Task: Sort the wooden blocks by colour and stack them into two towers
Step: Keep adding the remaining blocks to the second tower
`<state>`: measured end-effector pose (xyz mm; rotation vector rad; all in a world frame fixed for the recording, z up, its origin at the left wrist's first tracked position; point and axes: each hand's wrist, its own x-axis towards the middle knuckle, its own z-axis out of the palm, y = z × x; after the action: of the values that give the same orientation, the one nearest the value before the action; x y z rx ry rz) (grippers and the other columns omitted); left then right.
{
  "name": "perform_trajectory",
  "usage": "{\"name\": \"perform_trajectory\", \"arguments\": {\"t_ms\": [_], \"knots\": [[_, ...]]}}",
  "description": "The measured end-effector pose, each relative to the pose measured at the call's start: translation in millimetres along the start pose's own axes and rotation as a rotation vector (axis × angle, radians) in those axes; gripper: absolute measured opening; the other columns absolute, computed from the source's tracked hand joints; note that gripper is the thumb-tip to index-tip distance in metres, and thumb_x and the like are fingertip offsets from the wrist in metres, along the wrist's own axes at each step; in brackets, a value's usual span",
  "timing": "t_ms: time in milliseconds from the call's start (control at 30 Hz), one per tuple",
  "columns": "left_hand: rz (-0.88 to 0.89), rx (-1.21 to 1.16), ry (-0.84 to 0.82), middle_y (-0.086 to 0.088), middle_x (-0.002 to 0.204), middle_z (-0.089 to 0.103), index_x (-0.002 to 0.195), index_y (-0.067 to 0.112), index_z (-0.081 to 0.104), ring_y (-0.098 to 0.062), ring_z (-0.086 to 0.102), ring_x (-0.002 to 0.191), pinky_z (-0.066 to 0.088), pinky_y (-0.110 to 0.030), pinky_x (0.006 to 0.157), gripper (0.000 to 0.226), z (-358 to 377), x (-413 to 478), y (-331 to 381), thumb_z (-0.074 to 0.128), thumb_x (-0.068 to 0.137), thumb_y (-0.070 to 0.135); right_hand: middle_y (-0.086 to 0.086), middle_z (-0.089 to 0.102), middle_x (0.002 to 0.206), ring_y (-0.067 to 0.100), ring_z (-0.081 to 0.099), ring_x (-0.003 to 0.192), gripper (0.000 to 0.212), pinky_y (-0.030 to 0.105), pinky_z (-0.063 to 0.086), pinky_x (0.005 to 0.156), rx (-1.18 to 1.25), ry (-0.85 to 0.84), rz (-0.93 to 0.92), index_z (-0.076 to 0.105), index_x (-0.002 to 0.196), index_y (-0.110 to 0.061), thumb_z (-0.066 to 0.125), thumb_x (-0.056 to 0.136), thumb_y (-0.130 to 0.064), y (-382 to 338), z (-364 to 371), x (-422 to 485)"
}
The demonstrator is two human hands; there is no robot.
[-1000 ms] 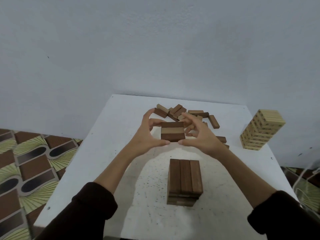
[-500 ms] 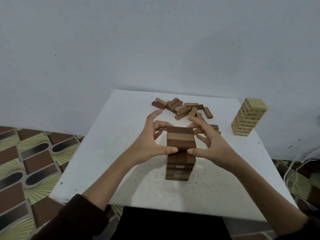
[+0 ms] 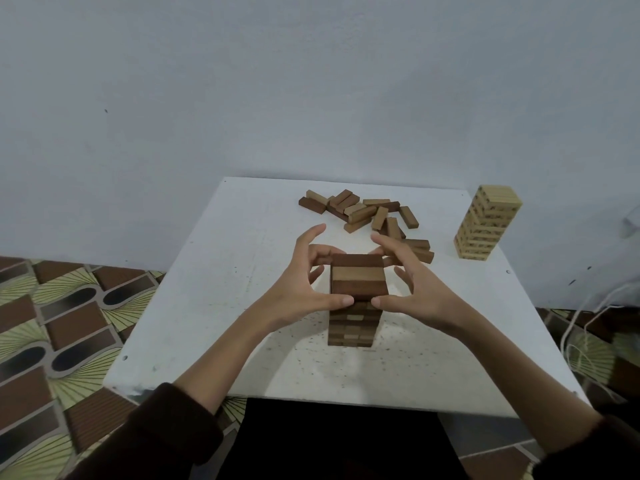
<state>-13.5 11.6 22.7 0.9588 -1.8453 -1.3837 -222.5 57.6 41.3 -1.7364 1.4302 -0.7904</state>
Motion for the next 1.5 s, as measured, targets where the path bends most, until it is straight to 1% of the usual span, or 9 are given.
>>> {"name": "perform_trajectory", "arguments": {"t_ms": [300,400,667,933,1167,1233,1300,1400,1500], "knots": [[0.020,0.049,-0.037,0.010,0.131,0.048,0.145,0.033,0.008,0.001,0.041,0.127,0.025,-0.030,0.115,0.116,1,0,0,0.081,0.055,0.041,-0.005,0.040,0.138,0.007,0.037,0.127,0.093,-0.008,0.029,0.082,-0.004,-0.002,-0.027,0.023,0.139,-0.038,0.081,0.067,-0.031,-2,2,-1],[0.032,0.067,-0.039,0.009,0.130,0.049,0.147,0.032,0.007,0.000,0.041,0.128,0.025,-0.031,0.115,0.117,2,0,0,0.080,0.056,0.041,-0.002,0.042,0.135,0.009,0.038,0.125,0.093,-0.009,0.027,0.082,-0.013,-0.003,-0.042,0.023,0.141,-0.034,0.082,0.071,-0.017,-1,2,1],[0.040,0.098,-0.027,0.010,0.127,0.050,0.147,0.031,0.009,-0.001,0.042,0.126,0.025,-0.033,0.116,0.115,5,1,0,0.079,0.056,0.041,-0.018,0.042,0.123,-0.016,0.036,0.115,0.093,-0.004,0.032,0.088,-0.052,0.010,-0.048,0.022,0.138,-0.041,0.083,0.070,-0.021,3,4,4],[0.032,0.106,-0.002,0.008,0.124,0.052,0.146,0.030,0.011,-0.004,0.044,0.125,0.025,-0.037,0.117,0.111,6,1,-3,0.081,0.060,0.028,-0.010,0.041,0.128,0.002,0.040,0.118,0.089,-0.004,0.035,0.086,-0.033,0.022,-0.036,0.022,0.136,-0.040,0.080,0.073,-0.018,2,7,2],[0.022,0.067,0.001,0.013,0.134,0.047,0.146,0.032,0.012,0.000,0.038,0.131,0.024,-0.032,0.117,0.115,9,-2,-1,0.081,0.055,0.046,-0.011,0.037,0.134,-0.003,0.035,0.123,0.093,-0.006,0.028,0.086,-0.009,0.019,-0.030,0.020,0.141,-0.036,0.081,0.072,-0.024,0,8,0],[-0.020,-0.007,0.013,0.017,0.142,0.040,0.145,0.032,0.015,0.002,0.029,0.137,0.023,-0.022,0.113,0.113,14,-5,5,0.072,0.055,0.072,-0.018,0.030,0.143,-0.013,0.027,0.128,0.091,0.001,0.021,0.098,0.081,0.026,-0.014,0.017,0.143,-0.038,0.075,0.073,-0.040,-2,11,-4],[-0.112,-0.151,0.067,0.022,0.146,0.034,0.144,0.035,0.019,0.000,0.019,0.142,0.020,-0.019,0.111,0.118,19,-7,11,0.045,0.047,0.097,-0.019,0.020,0.152,-0.008,0.020,0.135,0.076,0.016,0.017,0.108,0.201,0.067,0.028,0.016,0.142,-0.043,0.056,0.078,-0.053,-4,16,-8],[-0.119,-0.197,0.057,0.021,0.157,0.012,0.149,0.038,0.011,-0.003,0.005,0.145,0.004,-0.039,0.121,0.120,28,-16,8,0.022,0.048,0.102,-0.021,0.010,0.156,-0.006,0.010,0.140,0.069,0.026,0.011,0.114,0.339,0.134,0.084,0.012,0.147,-0.041,0.027,0.084,-0.066,-2,30,-14],[-0.135,-0.270,0.055,0.019,0.158,0.001,0.150,0.040,0.006,-0.007,0.002,0.146,0.003,-0.045,0.121,0.124,36,-20,4,0.022,0.044,0.103,-0.021,0.008,0.156,-0.005,0.007,0.141,0.081,0.027,0.008,0.118,0.434,0.199,0.127,0.006,0.150,-0.035,0.016,0.081,-0.075,0,44,-16]]}}
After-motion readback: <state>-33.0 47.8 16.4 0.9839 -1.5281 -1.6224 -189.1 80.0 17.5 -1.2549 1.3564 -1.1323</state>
